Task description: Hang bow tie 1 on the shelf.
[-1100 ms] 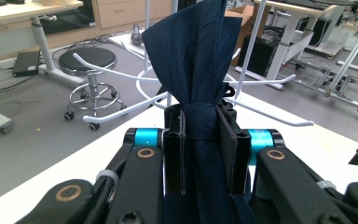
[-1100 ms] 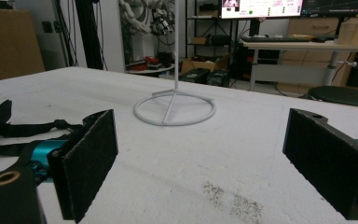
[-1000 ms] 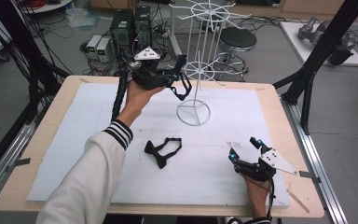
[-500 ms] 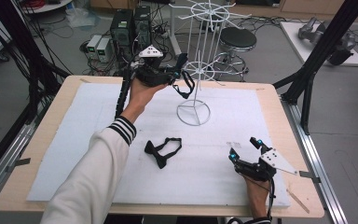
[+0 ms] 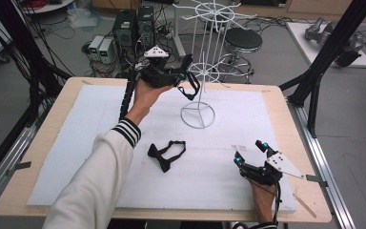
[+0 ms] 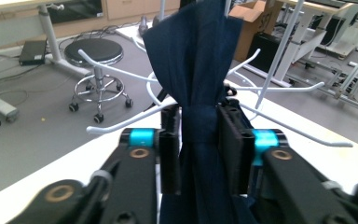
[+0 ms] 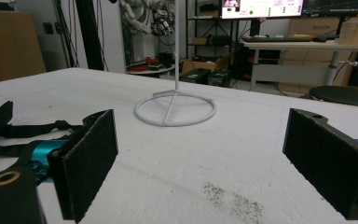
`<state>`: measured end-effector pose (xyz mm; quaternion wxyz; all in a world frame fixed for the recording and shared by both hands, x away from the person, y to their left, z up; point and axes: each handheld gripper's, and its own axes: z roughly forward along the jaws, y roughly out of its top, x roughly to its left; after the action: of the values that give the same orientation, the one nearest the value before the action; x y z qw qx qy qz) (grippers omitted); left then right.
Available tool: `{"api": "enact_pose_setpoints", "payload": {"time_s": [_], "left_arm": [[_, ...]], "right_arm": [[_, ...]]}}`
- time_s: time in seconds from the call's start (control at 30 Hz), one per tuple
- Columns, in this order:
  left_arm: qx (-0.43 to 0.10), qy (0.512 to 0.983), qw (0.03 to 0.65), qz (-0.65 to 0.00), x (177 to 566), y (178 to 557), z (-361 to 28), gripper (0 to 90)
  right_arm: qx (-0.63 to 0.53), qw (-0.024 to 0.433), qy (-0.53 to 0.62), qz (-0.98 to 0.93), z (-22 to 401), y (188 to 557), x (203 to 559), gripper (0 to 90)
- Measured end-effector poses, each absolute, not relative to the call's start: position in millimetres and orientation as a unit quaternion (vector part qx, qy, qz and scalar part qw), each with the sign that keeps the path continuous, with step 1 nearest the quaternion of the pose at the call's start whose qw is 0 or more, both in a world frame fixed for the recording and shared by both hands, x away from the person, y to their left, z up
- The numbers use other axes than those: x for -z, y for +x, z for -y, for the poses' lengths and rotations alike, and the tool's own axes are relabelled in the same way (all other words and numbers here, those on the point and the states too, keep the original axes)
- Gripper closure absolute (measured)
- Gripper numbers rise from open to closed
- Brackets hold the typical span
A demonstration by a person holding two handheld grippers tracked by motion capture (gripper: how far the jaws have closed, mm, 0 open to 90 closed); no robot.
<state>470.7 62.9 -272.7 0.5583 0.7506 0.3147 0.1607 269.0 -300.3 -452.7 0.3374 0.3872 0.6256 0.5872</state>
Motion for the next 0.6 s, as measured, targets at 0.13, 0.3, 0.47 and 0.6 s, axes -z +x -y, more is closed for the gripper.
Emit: {"api": "enact_pose_setpoints", "payload": {"time_s": [0.13, 0.3, 0.47, 0.6], "left_arm": [[-0.152, 0.741, 0.569, -0.321, 271.2, 470.2, -63.4, 45.2], [-0.148, 0.738, 0.579, -0.314, 267.7, 467.3, -67.3, 34.3], [-0.157, 0.737, 0.584, -0.302, 263.2, 460.9, -73.1, 25.7], [-0.176, 0.737, 0.587, -0.287, 257.2, 450.8, -82.6, 22.9]], "right_arm": [[-0.587, 0.338, 0.387, -0.626, 300.2, 269.0, 452.7, 9.5], [-0.586, 0.340, 0.385, -0.627, 300.2, 269.2, 452.7, 9.5], [-0.586, 0.339, 0.386, -0.627, 299.9, 268.9, 452.7, 9.5], [-0.587, 0.340, 0.386, -0.625, 300.1, 269.0, 452.7, 9.5]]}}
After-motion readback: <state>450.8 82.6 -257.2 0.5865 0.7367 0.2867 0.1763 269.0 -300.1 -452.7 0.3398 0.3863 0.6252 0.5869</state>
